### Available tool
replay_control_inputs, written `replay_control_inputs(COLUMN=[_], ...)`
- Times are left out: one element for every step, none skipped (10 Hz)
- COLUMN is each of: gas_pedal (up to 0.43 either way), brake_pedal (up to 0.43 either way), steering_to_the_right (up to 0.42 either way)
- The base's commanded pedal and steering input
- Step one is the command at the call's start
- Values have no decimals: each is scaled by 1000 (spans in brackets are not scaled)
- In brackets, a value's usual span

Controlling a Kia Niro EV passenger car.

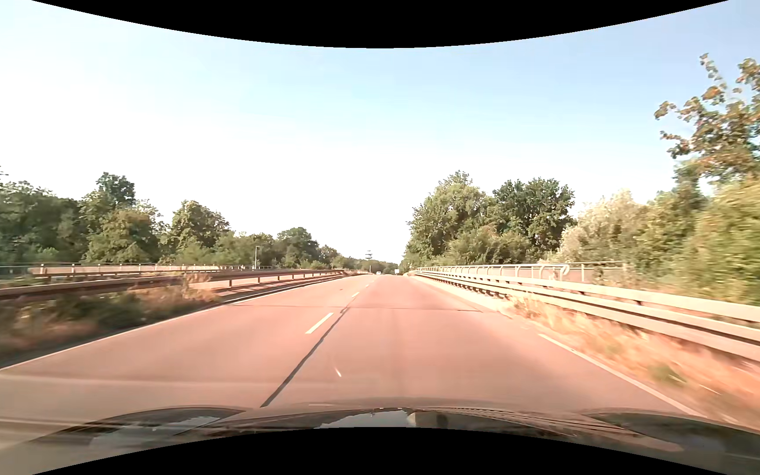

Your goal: Follow the waypoints while adhering to traffic rules and regulations

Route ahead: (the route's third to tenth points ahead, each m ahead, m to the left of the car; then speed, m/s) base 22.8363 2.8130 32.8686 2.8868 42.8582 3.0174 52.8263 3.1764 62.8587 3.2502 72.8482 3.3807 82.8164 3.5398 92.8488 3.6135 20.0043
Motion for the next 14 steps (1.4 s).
replay_control_inputs(gas_pedal=[209,209,209,209,209,189,189,189,189,177,177,177,177,177], brake_pedal=[0,0,0,0,0,0,0,0,0,0,0,0,0,0], steering_to_the_right=[-1,-1,-1,-1,1,3,4,4,3,2,1,1,1,1])
